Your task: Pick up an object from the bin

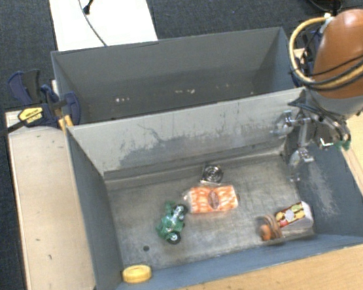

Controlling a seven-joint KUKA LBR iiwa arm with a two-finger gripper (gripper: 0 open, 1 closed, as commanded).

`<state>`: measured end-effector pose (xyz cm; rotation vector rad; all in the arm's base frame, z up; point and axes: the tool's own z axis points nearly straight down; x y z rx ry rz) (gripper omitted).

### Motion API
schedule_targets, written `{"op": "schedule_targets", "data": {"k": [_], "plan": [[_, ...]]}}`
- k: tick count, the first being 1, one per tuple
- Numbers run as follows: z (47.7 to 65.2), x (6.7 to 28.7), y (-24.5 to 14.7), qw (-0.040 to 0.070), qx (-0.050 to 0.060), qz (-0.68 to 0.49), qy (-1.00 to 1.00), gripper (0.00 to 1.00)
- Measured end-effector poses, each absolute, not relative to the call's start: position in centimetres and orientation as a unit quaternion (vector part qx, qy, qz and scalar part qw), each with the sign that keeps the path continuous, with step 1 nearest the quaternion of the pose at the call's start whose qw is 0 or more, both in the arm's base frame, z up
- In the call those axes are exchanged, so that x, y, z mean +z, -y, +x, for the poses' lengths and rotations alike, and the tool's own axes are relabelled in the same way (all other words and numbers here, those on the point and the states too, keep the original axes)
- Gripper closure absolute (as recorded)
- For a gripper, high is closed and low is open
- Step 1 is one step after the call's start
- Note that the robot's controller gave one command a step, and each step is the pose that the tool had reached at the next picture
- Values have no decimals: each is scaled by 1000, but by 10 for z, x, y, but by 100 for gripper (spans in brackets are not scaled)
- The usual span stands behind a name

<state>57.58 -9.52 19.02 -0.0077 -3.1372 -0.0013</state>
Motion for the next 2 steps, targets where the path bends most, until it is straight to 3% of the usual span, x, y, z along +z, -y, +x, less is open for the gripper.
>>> {"op": "schedule_targets", "data": {"k": [1, 2], "plan": [[578, 195, 95, -2, 0, -1, 1000, 0], [569, 148, 63, -4, 1, 31, 1000, 0]]}}
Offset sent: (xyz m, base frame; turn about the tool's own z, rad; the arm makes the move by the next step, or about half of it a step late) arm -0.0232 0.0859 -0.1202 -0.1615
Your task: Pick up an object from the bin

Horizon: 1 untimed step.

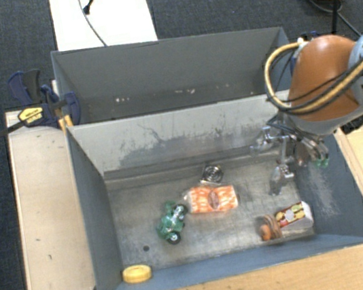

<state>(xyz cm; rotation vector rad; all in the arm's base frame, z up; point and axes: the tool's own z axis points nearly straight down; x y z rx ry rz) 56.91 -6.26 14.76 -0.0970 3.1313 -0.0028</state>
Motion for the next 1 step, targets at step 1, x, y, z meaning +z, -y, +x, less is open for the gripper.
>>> {"op": "schedule_targets", "data": {"k": [1], "plan": [[552, 84, 47, 2, 0, -133, -991, 100]]}}
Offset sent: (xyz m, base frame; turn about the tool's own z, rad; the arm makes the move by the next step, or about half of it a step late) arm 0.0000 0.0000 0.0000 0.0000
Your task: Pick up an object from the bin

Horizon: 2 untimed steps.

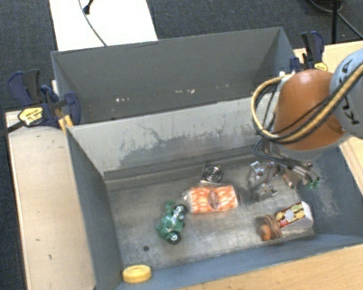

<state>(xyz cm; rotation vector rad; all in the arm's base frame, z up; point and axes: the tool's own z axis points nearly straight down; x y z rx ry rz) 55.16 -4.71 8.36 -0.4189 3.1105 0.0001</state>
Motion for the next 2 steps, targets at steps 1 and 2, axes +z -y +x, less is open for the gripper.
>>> {"op": "schedule_targets", "data": {"k": [1, 2], "plan": [[552, 84, 47, 2, 0, -134, -991, 0], [552, 84, 47, 2, 0, -135, -991, 100]]}}
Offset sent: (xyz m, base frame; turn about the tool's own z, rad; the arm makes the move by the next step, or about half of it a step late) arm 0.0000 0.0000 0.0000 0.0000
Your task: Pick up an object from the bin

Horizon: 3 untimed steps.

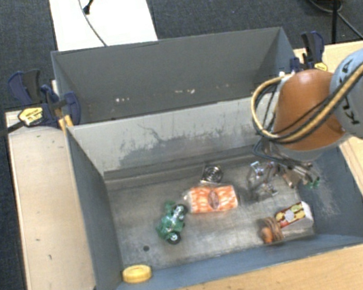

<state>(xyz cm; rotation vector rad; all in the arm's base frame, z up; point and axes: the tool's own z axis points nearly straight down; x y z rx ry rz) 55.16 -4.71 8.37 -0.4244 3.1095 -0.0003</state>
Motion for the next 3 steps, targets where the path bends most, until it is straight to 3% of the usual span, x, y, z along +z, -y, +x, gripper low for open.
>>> {"op": "schedule_targets", "data": {"k": [1, 2, 3], "plan": [[552, 84, 47, 2, 0, -136, -991, 0], [552, 84, 47, 2, 0, -136, -991, 0], [577, 74, -37, 5, 1, -113, -994, 100]]}}
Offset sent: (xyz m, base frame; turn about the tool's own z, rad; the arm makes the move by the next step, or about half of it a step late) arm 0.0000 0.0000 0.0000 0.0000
